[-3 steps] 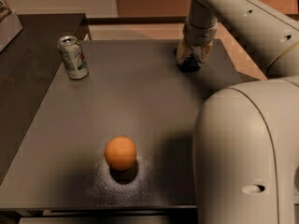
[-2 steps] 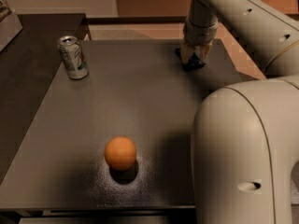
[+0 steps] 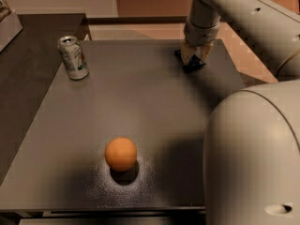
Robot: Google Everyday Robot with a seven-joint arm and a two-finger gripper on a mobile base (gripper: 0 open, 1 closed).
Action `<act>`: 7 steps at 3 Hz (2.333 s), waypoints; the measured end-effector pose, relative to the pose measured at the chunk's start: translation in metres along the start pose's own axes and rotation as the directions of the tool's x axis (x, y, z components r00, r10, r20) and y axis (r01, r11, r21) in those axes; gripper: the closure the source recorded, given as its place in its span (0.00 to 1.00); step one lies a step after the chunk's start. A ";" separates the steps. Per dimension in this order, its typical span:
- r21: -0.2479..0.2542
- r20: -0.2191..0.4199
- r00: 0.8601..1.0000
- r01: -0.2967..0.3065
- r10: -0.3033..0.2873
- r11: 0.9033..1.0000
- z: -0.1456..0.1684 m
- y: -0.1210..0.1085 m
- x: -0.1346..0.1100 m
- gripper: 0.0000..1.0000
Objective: Move rxbar blueberry near orange
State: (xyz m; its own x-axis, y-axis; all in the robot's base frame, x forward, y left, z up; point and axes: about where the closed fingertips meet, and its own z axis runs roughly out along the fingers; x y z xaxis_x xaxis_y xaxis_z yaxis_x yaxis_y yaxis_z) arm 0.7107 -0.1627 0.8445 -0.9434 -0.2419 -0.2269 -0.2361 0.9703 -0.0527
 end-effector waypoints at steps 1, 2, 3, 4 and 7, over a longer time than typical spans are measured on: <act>-0.021 0.107 0.984 0.148 -0.145 0.989 -0.035 0.019 0.023 1.00; -0.047 0.168 0.945 0.292 -0.280 0.955 -0.056 0.040 0.059 1.00; -0.077 0.191 0.902 0.407 -0.387 0.910 -0.067 0.059 0.095 1.00; -0.111 0.211 0.852 0.508 -0.479 0.854 -0.078 0.079 0.127 1.00; -0.240 0.278 0.645 0.764 -0.712 0.599 -0.088 0.151 0.222 1.00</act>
Offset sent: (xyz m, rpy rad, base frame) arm -0.1326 0.0352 0.0538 0.0607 -0.1934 0.4894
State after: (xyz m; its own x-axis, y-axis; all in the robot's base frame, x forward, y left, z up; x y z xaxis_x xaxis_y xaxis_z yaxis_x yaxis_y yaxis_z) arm 0.4454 -0.0700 0.8719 -0.3755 -0.8456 -0.3793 -0.9182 0.3951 0.0281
